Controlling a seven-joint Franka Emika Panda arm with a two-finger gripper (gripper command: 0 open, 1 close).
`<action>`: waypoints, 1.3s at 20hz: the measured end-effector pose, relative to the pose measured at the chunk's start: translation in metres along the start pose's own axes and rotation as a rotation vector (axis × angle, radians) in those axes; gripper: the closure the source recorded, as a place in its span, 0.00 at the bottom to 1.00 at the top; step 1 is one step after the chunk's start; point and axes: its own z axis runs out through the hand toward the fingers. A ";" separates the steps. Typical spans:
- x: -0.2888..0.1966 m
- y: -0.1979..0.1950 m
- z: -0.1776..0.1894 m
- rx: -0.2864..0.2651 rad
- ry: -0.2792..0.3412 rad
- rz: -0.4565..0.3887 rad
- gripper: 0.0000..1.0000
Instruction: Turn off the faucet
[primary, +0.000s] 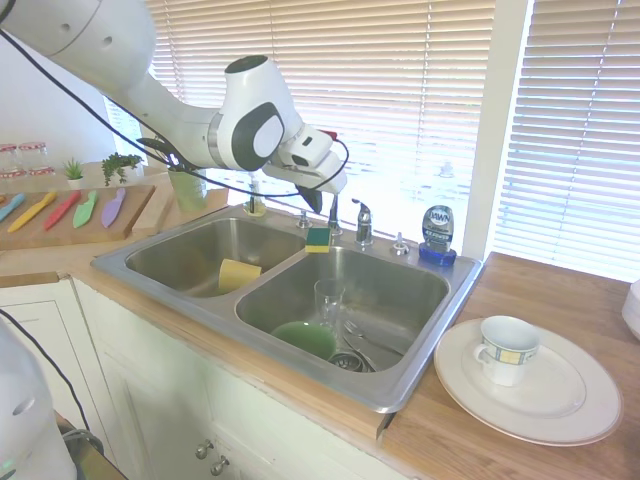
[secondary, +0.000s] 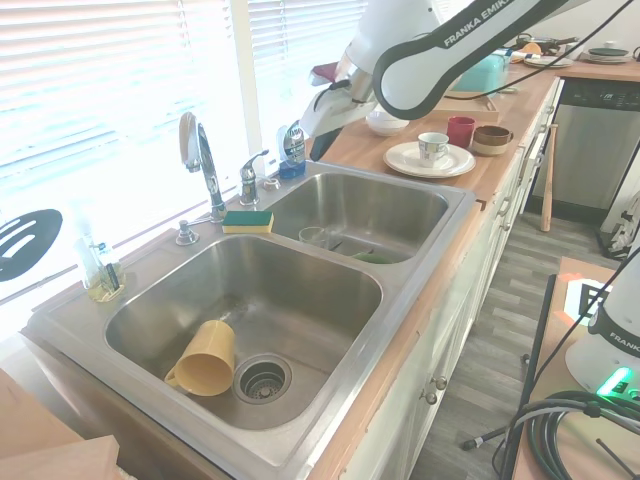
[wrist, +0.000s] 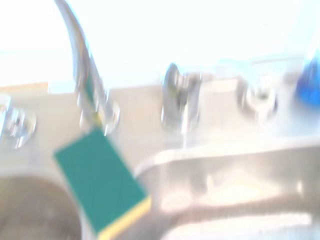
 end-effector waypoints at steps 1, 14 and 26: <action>0.005 -0.007 0.003 0.009 0.009 -0.005 1.00; 0.062 -0.077 0.068 0.025 0.032 0.062 1.00; 0.082 -0.075 0.081 -0.067 -0.088 0.184 1.00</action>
